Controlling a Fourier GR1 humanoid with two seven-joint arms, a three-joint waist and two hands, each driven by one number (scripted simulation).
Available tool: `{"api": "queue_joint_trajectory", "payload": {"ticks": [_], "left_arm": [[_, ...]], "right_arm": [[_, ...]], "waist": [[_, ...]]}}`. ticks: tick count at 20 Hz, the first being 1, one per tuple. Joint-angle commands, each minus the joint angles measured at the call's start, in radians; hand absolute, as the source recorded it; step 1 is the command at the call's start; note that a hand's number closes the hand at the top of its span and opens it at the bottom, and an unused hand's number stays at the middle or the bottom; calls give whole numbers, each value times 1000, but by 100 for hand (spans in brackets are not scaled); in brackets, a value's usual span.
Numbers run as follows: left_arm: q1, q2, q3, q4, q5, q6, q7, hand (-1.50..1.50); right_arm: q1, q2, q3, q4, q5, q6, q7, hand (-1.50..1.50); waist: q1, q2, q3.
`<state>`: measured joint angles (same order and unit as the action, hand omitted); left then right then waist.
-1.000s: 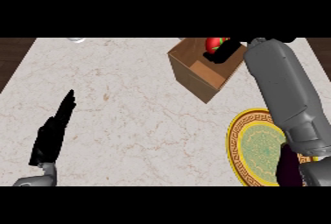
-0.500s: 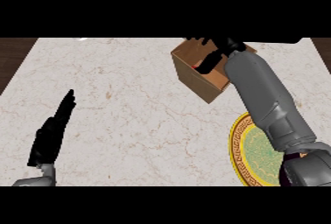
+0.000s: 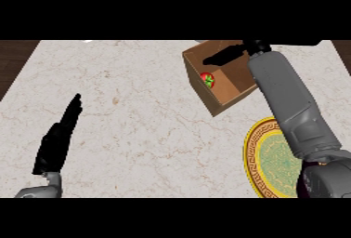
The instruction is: Pick the tomato from the plate and place it in the cardboard box
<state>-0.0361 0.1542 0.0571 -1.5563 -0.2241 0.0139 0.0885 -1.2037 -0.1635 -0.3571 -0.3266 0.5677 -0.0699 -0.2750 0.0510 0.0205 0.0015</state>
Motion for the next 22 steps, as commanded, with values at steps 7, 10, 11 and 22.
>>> {"api": "queue_joint_trajectory", "payload": {"ticks": [7, 10, 11, 22], "left_arm": [[-23, -32, -32, -26, -29, 25, 47, 0], [-4, -8, 0, 1, -6, 6, 8, 0], [27, 0, -15, -57, -5, -10, 26, 0], [-6, -1, -11, -8, -8, -13, 1, 0]], "right_arm": [[-8, -221, -252, 38, -240, 115, -41, -150], [3, -270, -274, 48, -252, 69, -41, -150], [48, -345, -287, 63, -254, 109, -57, -150], [140, -608, -334, 116, -299, 377, -131, -150]], "waist": [[-6, 2, 1], [-5, 0, 0], [11, 6, 2], [16, 15, 4]]}}
